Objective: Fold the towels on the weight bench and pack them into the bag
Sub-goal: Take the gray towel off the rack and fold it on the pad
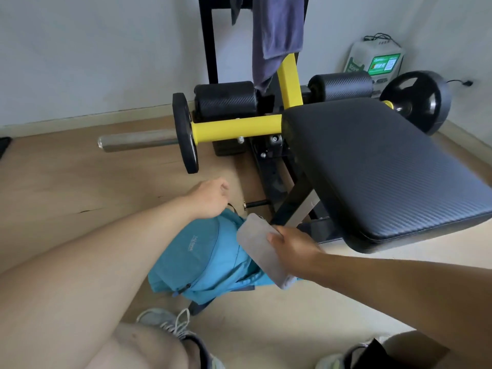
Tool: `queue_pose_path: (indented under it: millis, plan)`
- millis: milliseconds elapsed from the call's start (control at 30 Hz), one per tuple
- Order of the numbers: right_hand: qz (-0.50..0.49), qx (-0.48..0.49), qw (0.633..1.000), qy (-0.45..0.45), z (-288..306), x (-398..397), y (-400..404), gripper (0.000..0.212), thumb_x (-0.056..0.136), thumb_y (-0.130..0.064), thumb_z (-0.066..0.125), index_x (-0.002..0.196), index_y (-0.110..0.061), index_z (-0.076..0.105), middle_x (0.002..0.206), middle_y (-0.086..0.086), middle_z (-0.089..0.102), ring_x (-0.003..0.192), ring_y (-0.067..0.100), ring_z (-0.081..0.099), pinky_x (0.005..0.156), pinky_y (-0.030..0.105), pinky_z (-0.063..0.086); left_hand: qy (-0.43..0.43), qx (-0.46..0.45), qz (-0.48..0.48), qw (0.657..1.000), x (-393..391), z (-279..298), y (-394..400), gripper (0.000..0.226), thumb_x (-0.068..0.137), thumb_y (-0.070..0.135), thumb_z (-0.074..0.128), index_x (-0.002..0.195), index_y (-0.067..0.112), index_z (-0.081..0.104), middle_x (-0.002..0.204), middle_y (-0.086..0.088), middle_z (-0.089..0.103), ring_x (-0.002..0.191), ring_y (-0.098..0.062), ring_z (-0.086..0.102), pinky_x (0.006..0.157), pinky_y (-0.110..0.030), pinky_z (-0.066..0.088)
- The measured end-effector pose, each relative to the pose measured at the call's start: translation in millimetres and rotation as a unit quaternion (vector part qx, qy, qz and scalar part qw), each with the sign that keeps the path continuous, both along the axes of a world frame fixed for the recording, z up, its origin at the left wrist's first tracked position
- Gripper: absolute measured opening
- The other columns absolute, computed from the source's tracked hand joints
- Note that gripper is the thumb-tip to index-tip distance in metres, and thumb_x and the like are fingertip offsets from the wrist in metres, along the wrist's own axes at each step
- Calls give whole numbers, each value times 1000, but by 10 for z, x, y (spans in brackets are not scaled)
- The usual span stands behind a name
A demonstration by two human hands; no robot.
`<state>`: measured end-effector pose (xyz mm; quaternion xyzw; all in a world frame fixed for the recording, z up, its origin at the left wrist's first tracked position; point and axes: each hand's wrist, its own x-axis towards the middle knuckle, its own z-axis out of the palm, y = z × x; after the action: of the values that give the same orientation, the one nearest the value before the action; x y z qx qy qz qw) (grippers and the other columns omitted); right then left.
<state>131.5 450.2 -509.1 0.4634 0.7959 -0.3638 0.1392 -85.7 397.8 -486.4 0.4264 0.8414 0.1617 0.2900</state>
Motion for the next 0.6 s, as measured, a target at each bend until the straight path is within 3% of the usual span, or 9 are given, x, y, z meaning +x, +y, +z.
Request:
queue_pose_path:
  millis: [100,200,300,467,600]
  plan:
    - [-74,5,996,-50,-286,33,52,44,108,-38,28,141,-20,50,133,10,60,117,28,59,94,35,45,31,-86,-34,995,-13,-282,-21,58,90,27,73,143,19,50,144,-8,54,128,-28,53,106,-34,45]
    - [-172,-5,985,-8,-471,-51,106,44,108,-40,28,136,-15,52,129,13,62,114,31,60,99,41,48,58,-104,-28,992,85,-535,-89,69,81,34,82,142,23,51,145,-6,54,127,-28,54,103,-36,47]
    - [-241,-71,966,58,-680,-182,31,40,107,-30,34,135,-10,55,130,18,62,118,37,59,101,41,47,101,-201,-79,971,237,-788,-169,75,82,42,80,147,25,47,147,-3,49,134,-27,48,106,-38,46]
    - [-231,-86,962,114,-1083,-240,-149,35,105,-29,42,126,-7,60,120,14,66,111,33,63,93,41,52,144,-252,-56,955,696,-1429,-314,79,79,45,81,144,21,44,143,-6,46,136,-28,43,108,-42,42]
    - [-147,-39,985,81,-1303,-172,-68,33,105,-26,41,135,-19,52,113,2,63,103,26,62,81,30,45,232,-278,-73,929,946,-1832,-503,51,88,15,61,137,19,49,137,-6,51,132,-27,45,106,-44,36]
